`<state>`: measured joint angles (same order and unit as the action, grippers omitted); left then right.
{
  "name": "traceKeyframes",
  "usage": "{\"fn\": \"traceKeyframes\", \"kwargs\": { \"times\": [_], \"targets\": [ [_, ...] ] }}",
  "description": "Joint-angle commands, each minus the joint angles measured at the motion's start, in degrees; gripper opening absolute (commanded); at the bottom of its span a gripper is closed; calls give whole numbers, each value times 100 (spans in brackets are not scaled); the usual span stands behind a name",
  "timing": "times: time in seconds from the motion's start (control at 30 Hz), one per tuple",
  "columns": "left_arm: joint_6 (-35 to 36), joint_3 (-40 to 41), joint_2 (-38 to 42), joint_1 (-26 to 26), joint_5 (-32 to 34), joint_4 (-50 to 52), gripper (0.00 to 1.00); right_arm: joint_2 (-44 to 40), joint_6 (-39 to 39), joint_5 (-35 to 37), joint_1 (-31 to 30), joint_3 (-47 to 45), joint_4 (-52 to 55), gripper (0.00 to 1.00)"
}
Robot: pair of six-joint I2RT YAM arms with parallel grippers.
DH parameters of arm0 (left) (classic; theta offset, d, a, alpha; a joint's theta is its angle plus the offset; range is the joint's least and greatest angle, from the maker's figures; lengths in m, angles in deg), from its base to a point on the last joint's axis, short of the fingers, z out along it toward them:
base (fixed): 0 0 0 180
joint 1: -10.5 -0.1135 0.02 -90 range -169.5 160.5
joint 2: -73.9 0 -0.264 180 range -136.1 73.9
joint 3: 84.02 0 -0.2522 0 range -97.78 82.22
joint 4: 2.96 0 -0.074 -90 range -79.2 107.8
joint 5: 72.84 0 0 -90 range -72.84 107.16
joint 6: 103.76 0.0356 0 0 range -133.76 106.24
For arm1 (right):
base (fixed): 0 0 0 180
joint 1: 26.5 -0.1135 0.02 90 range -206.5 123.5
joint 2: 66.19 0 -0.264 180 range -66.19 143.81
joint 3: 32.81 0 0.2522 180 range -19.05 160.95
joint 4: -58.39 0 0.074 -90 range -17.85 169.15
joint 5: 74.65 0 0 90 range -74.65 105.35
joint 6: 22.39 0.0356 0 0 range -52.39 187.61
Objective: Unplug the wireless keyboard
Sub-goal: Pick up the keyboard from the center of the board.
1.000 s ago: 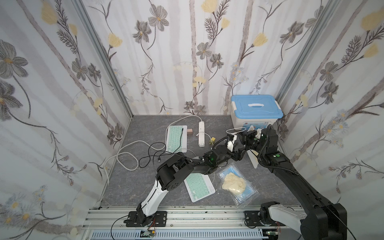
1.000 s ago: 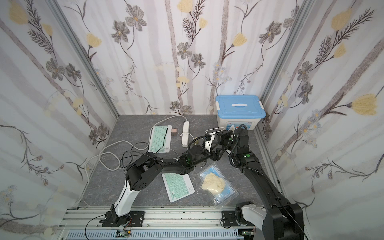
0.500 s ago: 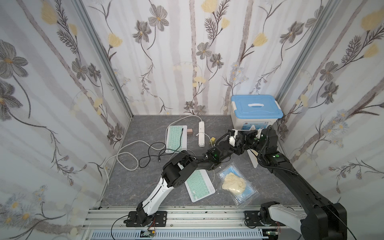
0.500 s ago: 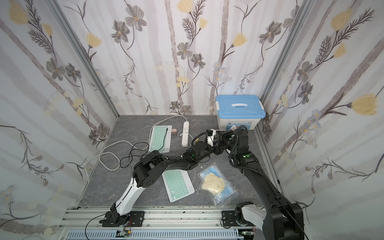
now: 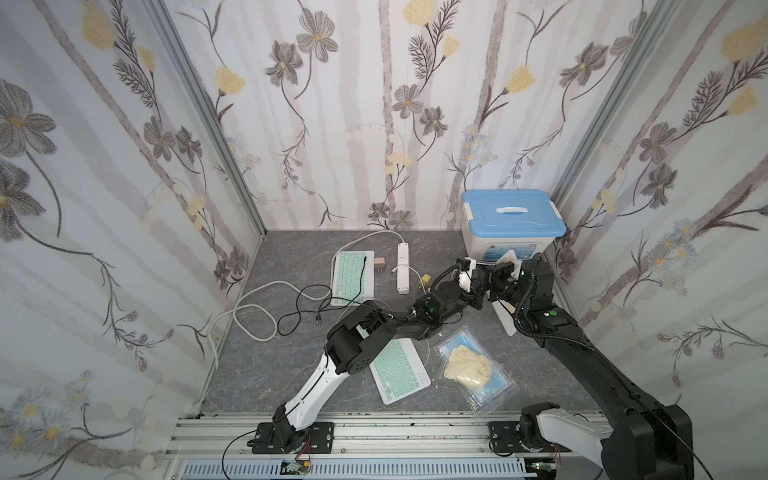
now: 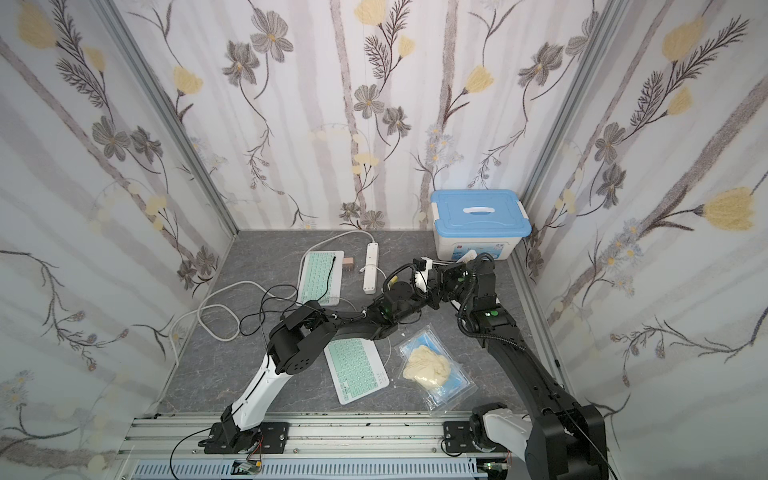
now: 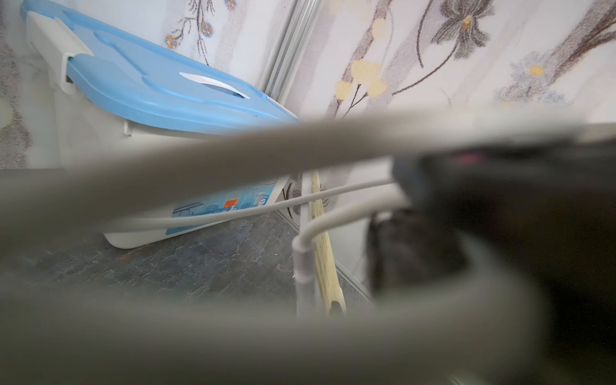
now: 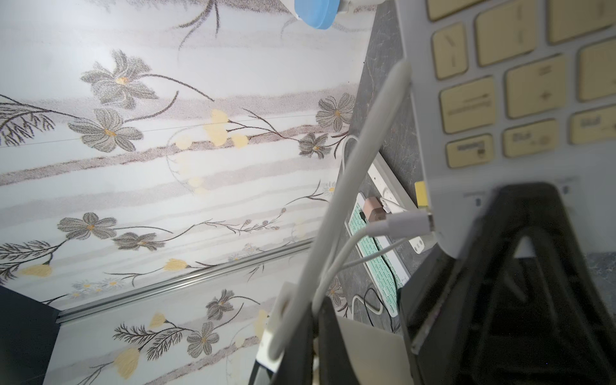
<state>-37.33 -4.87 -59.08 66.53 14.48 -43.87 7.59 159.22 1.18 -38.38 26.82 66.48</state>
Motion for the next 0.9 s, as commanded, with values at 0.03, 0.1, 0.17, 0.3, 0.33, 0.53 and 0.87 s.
{"fn": "traceKeyframes", "kwargs": {
  "times": [0.03,0.1,0.17,0.3,0.33,0.53,0.87],
  "targets": [
    [104,104,146,-78,-96,-65,4,44,135,-189,-16,38,-37,47],
    [47,188,185,-128,-106,-116,0,80,125,-235,-16,80,125,61],
    [-42,283,242,-187,-115,-171,0,76,21,-265,-16,136,320,73],
    [-130,342,375,-315,-290,-174,0,-2,-256,-414,61,134,533,82],
    [-154,342,432,-349,-372,-146,0,-26,-358,-498,100,134,575,83],
    [-302,739,906,-641,-1153,248,0,-285,-1541,-812,484,185,1111,84],
    [158,1034,2058,-1431,-3176,2318,0,-458,-5015,-1571,1082,727,1575,81]
  ]
}}
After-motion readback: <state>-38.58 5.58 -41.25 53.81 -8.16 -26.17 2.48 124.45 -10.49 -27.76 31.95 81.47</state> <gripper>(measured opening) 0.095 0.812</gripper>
